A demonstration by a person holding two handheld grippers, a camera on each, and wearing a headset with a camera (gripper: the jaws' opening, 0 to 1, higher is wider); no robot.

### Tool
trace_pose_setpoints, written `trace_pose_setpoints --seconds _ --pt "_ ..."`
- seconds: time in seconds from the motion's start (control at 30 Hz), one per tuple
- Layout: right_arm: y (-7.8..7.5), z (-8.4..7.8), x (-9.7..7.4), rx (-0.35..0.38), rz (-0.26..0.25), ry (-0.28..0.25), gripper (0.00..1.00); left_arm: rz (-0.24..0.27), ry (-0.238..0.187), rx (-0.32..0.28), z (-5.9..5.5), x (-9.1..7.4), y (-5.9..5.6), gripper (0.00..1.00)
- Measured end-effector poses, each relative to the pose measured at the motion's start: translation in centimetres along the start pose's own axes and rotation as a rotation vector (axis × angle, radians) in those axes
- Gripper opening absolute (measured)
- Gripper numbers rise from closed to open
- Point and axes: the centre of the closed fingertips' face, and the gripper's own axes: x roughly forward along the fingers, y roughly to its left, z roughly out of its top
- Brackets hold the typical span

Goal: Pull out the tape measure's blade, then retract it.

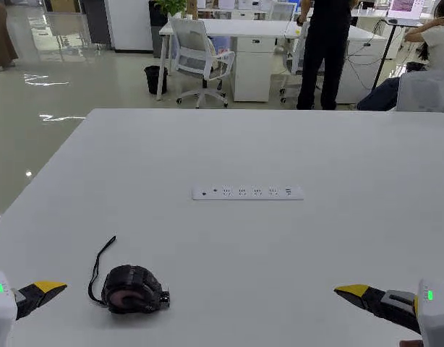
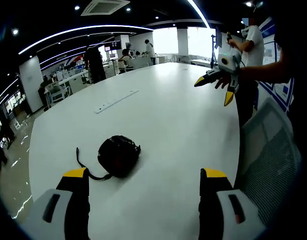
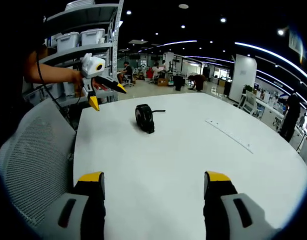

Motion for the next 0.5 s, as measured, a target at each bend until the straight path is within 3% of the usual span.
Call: trace_pose_setpoints --seconds 0.5 --pt "-1.8 0.6 3.8 -0.066 0.097 0.004 0.78 -0.083 0.054 0.100 0.4 2.9 2.3 0.85"
